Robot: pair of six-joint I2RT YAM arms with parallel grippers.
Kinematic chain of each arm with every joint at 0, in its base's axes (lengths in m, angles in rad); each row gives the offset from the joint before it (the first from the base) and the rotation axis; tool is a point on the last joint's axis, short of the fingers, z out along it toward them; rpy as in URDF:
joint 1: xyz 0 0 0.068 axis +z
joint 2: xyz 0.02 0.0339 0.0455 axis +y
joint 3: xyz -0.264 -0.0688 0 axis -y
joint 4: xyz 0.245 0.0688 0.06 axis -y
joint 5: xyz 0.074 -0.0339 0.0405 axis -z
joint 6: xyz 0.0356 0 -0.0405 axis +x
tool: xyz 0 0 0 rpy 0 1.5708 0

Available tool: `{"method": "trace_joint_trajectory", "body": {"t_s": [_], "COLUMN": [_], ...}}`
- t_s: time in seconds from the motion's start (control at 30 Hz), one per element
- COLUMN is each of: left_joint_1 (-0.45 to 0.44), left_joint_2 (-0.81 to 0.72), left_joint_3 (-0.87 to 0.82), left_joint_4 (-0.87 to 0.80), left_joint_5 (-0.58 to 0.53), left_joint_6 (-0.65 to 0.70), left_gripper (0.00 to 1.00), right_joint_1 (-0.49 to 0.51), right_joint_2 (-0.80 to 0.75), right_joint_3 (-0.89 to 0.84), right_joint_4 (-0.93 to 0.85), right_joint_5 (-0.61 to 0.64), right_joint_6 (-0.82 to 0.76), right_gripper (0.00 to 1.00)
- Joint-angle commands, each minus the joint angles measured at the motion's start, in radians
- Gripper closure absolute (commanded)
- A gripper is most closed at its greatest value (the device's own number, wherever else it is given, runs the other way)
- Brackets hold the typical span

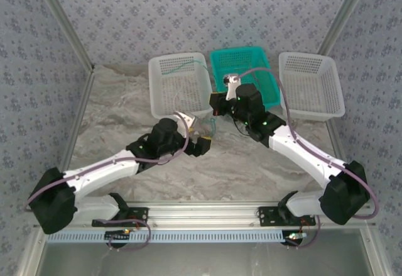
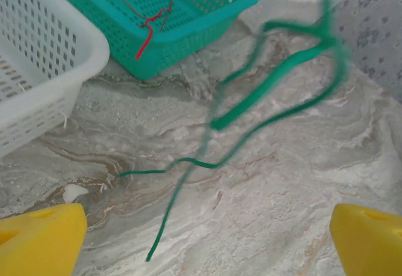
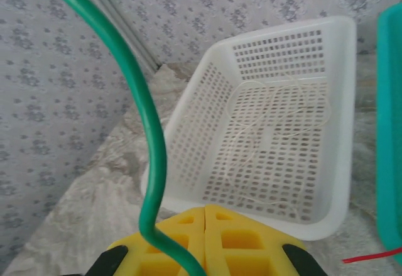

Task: Untangle the cables
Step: Untie the cable from multiple cables, then place the cable in the container.

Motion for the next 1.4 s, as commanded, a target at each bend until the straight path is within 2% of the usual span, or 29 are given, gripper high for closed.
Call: {"method": "trace_joint_trajectory", "body": {"t_s": [0.0,0.03,0.1,0.23,0.3,0.33,0.37,0.43,0.47,0.57,0.67,0.83,1.03,1.1,1.17,1.2,1.3,1.37], "left_joint_1": [0.001,0.005,0.025,0.051,0.049,0.047,0.047,0.047,0.046,0.049,0.062,0.112,0.134,0.133,0.133,0.133,0.129,0.106], "left_joint_2": [0.033,0.037,0.03,0.038,0.061,0.071,0.077,0.077,0.073,0.04,-0.009,-0.116,-0.219,-0.227,-0.23,-0.23,-0.233,-0.244], "left_joint_3": [0.097,0.103,0.091,0.057,0.062,0.063,0.06,0.055,0.055,0.038,0.021,-0.007,-0.023,-0.025,-0.033,-0.036,-0.022,0.002], "left_joint_4": [0.019,0.023,0.067,0.209,0.217,0.218,0.215,0.19,0.178,0.159,0.149,0.137,0.076,0.049,0.035,0.035,0.034,0.025], "left_joint_5": [-0.046,-0.065,-0.03,0.198,0.252,0.25,0.241,0.201,0.182,0.141,0.119,0.111,0.119,0.129,0.149,0.163,0.223,0.238], "left_joint_6": [0.092,0.115,0.118,0.082,0.065,0.053,0.046,0.036,0.036,0.039,0.037,0.011,0.019,0.02,0.017,0.013,0.001,0.014], "left_gripper": [0.01,0.01,0.01,0.01,0.07,0.14,0.26,0.65,0.78,0.99,1.0,1.0,1.0,1.0,1.0,1.0,1.0,1.0], "right_joint_1": [0.01,0.012,0.016,0.029,0.033,0.036,0.038,0.037,0.038,0.036,0.037,-0.002,-0.139,-0.213,-0.303,-0.382,-0.585,-0.667], "right_joint_2": [-0.036,-0.042,-0.053,-0.081,-0.093,-0.097,-0.099,-0.102,-0.107,-0.123,-0.141,-0.172,-0.246,-0.281,-0.297,-0.292,-0.208,-0.119], "right_joint_3": [0.047,0.045,0.042,0.035,0.027,0.022,0.024,0.032,0.035,0.041,0.044,0.007,-0.077,-0.084,-0.084,-0.076,0.005,0.071], "right_joint_4": [-0.043,-0.043,-0.048,-0.063,-0.046,-0.038,-0.037,-0.056,-0.072,-0.128,-0.185,-0.304,-0.392,-0.411,-0.391,-0.382,-0.385,-0.4], "right_joint_5": [-0.089,-0.119,-0.142,-0.058,-0.035,-0.033,-0.031,-0.014,0.007,0.079,0.141,0.362,0.427,0.396,0.301,0.239,0.088,0.085], "right_joint_6": [0.061,0.062,0.074,0.144,0.162,0.179,0.187,0.182,0.179,0.132,0.082,0.085,0.127,0.133,0.157,0.182,0.256,0.291], "right_gripper": [1.0,1.0,1.0,1.0,1.0,1.0,1.0,1.0,1.0,1.0,1.0,1.0,1.0,1.0,1.0,1.0,1.0,1.0]}}
